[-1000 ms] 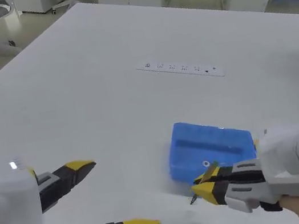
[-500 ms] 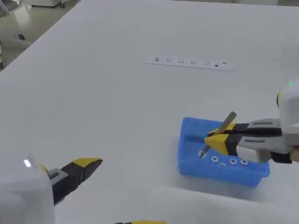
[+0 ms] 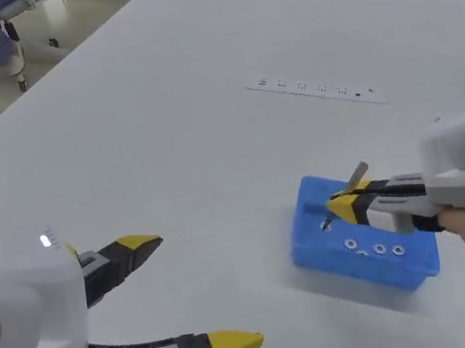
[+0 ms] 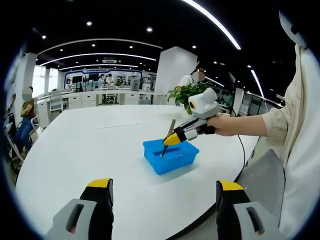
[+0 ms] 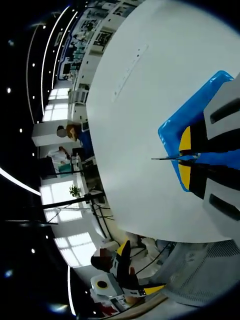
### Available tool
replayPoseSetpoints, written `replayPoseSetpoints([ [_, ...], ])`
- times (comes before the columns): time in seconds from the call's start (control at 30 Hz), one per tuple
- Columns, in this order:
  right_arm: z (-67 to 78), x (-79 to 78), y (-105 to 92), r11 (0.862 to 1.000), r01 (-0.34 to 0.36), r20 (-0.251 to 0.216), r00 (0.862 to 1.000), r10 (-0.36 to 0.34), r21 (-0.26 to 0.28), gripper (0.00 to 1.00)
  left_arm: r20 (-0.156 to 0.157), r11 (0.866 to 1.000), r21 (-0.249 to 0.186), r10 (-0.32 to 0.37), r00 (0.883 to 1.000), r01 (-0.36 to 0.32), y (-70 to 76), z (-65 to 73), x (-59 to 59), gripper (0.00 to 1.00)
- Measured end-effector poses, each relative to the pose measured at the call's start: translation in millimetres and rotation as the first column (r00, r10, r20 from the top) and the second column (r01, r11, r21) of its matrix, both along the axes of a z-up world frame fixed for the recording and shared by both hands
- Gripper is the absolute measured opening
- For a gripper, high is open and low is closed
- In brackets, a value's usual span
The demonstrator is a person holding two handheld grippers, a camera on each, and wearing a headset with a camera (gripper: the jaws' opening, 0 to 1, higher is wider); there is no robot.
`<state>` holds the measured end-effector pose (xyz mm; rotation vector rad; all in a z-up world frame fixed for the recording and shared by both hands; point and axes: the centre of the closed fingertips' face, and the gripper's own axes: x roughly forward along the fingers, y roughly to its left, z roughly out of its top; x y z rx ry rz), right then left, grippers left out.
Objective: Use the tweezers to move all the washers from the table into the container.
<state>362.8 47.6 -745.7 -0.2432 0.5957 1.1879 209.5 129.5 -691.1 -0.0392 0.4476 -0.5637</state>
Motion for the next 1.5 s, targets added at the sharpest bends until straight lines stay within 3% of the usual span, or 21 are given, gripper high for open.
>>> replayPoseSetpoints([
  [0.3, -17.7, 5.3, -3.8, 0.998, -0.013, 0.009, 1.0, 0.013, -0.064, 0.03, -0.005, 1.0, -0.001, 0.003, 1.0, -0.003, -1.5, 0.2, 6.0, 0.86],
  [0.8, -20.6, 5.6, -5.5, 0.998, -0.011, 0.0, 1.0, 0.011, -0.063, 0.03, -0.006, 1.0, -0.008, -0.019, 1.0, 0.019, -10.6, 1.3, 13.8, 0.86],
  [1.0, -5.8, 3.0, -10.7, 0.999, 0.01, 0.014, 1.0, -0.01, -0.034, 0.03, 0.0, 1.0, -0.013, -0.024, 1.0, 0.024, -12.6, 4.8, 15.3, 0.86],
  [1.13, 13.2, -5.5, -17.2, 1.0, 0.022, 0.034, 0.999, -0.022, 0.006, 0.03, 0.002, 0.999, -0.03, -0.044, 0.999, 0.044, -19.6, 7.8, 18.7, 0.86],
  [1.27, 27.1, -20.7, -25.9, 0.999, 0.024, 0.05, 0.998, -0.026, 0.036, 0.03, 0.015, 0.995, -0.018, -0.097, 0.995, 0.098, -31.7, 12.3, 22.8, 0.84],
  [1.5, 34.3, -50.5, -43.2, 0.999, 0.013, 0.053, 0.998, -0.016, 0.045, 0.03, 0.024, 0.984, -0.019, -0.174, 0.984, 0.175, -54.1, 14.6, 25.0, 0.82],
])
